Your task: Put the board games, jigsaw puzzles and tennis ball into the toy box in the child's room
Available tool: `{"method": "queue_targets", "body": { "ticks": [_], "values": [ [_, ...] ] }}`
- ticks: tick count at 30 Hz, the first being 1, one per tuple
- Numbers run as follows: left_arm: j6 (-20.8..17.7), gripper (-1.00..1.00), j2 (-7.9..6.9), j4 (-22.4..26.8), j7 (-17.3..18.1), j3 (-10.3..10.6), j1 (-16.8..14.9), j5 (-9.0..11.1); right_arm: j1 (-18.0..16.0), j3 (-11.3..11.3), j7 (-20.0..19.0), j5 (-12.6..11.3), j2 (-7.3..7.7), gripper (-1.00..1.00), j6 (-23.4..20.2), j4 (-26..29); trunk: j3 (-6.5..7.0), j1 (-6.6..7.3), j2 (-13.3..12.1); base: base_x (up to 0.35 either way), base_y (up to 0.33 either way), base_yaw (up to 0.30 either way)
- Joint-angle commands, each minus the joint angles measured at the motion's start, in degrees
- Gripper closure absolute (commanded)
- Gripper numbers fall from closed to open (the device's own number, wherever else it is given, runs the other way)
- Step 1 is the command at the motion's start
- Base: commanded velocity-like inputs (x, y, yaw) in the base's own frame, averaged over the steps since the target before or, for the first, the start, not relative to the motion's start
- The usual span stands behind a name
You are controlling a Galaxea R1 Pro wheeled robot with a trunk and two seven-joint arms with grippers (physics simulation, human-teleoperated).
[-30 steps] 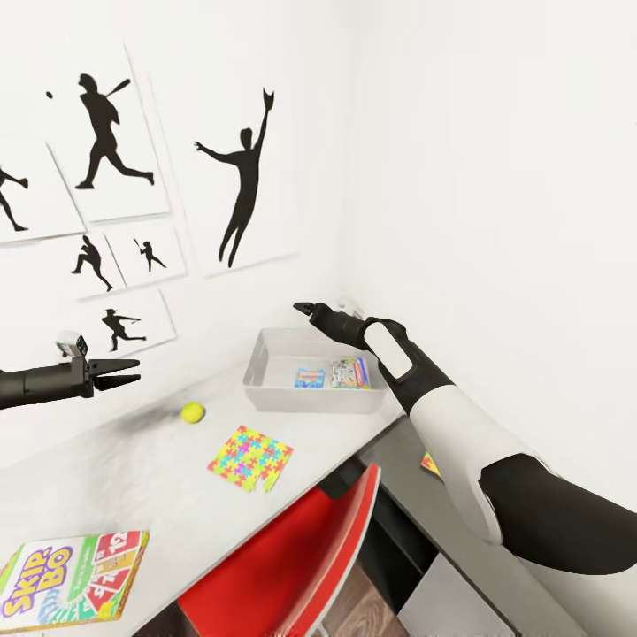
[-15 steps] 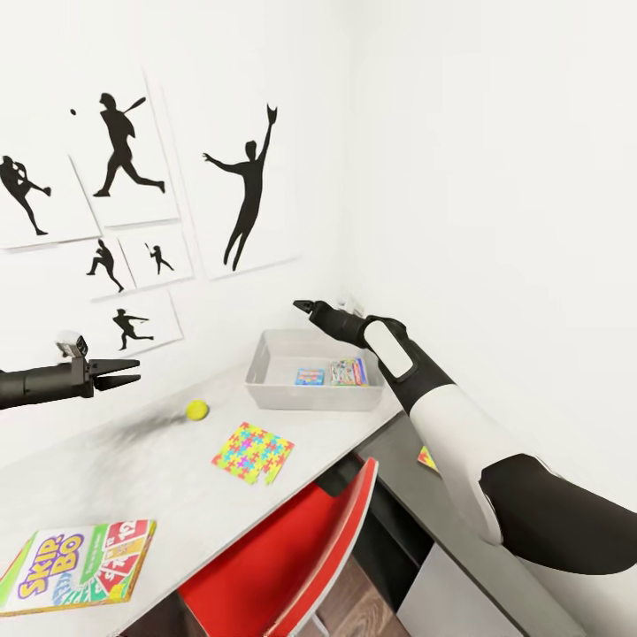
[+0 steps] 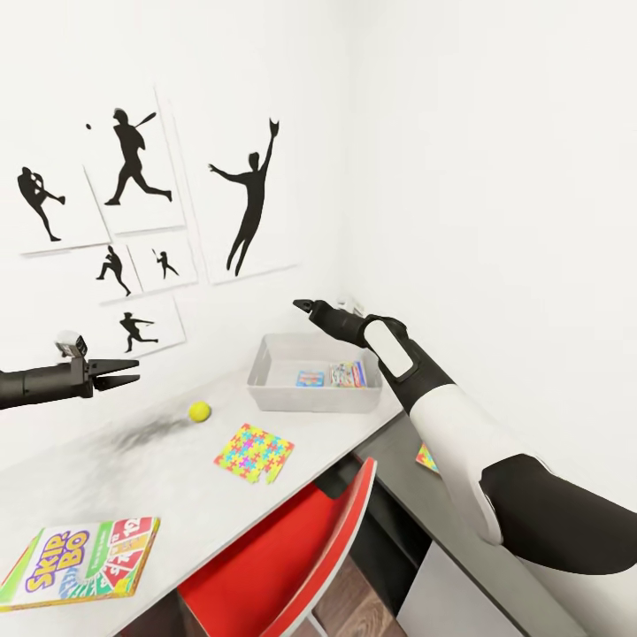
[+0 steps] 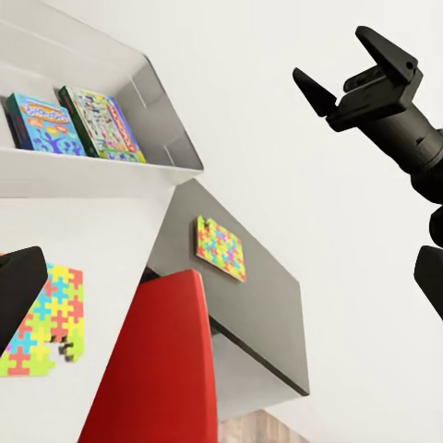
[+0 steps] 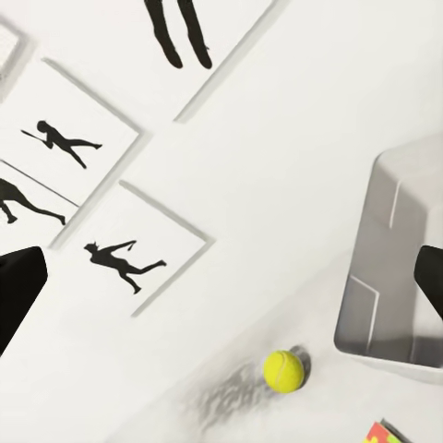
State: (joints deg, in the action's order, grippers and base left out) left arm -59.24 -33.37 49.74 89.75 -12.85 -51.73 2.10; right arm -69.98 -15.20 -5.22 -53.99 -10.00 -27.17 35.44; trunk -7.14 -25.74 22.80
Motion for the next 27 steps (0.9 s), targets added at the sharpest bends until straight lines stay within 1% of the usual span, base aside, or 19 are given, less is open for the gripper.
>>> {"method": "queue_targets", "body": {
  "ticks": [1, 27],
  "values": [
    [-0.61, -1.00, -0.02, 0.00, 0.25, 0.02, -0.04, -0.04, -0.06, -0.01, -0.09, 0.01, 0.00, -1.00, -0.15, -0.02, -0.03, -0.04, 0.12, -0.002, 0.000, 0.000],
    [-0.61, -1.00, -0.02, 0.00, 0.25, 0.10, 0.05, -0.08, -0.06, -0.01, -0.06, 0.00, 0.00, -1.00, -0.25, -0.02, 2.45, -0.04, 0.12, 0.000, 0.000, 0.000]
  ]
}}
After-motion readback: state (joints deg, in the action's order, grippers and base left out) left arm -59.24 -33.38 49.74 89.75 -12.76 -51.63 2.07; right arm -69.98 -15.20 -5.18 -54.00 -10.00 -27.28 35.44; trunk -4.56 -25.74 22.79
